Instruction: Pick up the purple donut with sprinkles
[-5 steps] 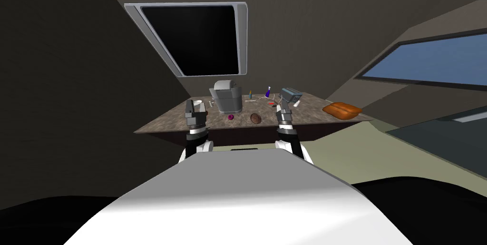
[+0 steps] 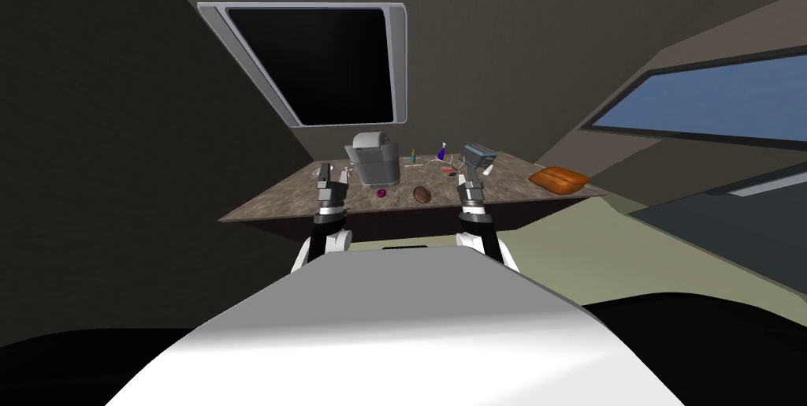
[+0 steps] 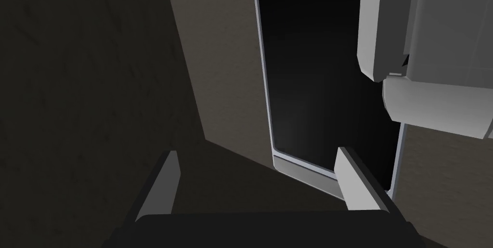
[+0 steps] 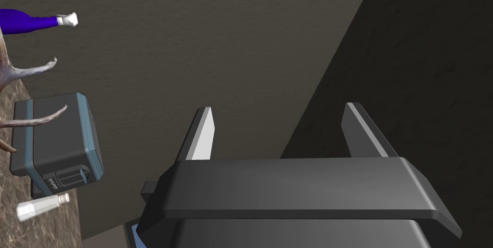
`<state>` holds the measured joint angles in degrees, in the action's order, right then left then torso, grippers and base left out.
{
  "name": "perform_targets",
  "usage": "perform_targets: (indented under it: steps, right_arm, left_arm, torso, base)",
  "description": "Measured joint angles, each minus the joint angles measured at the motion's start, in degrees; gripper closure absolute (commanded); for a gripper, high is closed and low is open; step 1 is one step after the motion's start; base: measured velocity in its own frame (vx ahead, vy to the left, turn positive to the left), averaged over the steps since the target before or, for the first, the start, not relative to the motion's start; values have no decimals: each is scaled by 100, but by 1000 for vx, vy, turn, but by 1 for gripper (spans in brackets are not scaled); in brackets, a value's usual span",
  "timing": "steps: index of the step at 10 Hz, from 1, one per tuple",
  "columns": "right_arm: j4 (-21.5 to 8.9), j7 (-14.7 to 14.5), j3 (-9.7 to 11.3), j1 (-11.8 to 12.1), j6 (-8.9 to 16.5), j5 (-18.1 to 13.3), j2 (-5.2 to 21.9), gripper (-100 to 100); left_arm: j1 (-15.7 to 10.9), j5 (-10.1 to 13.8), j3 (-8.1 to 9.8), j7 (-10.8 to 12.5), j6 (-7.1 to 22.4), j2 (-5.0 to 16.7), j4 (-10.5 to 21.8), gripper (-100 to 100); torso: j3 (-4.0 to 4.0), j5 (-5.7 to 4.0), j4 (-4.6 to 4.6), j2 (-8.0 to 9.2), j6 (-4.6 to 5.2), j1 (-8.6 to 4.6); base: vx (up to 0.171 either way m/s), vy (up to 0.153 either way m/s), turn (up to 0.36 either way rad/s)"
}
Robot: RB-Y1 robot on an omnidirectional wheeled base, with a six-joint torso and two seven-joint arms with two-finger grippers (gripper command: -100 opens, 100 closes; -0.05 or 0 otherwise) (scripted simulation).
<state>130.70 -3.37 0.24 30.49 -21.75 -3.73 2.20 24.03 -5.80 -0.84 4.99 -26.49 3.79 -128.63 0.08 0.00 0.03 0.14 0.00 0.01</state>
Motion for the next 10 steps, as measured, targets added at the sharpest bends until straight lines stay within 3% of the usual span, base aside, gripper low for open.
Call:
perform_targets:
  steps: [10]
  right_arm:
    - [0, 0, 0, 0, 0, 0, 0, 0]
  left_arm:
    - [-706, 165, 163, 630, 1388, 463, 276, -100]
  torso:
    - [-1, 2, 0, -2, 0, 7]
  base:
    - [-28, 17, -13]
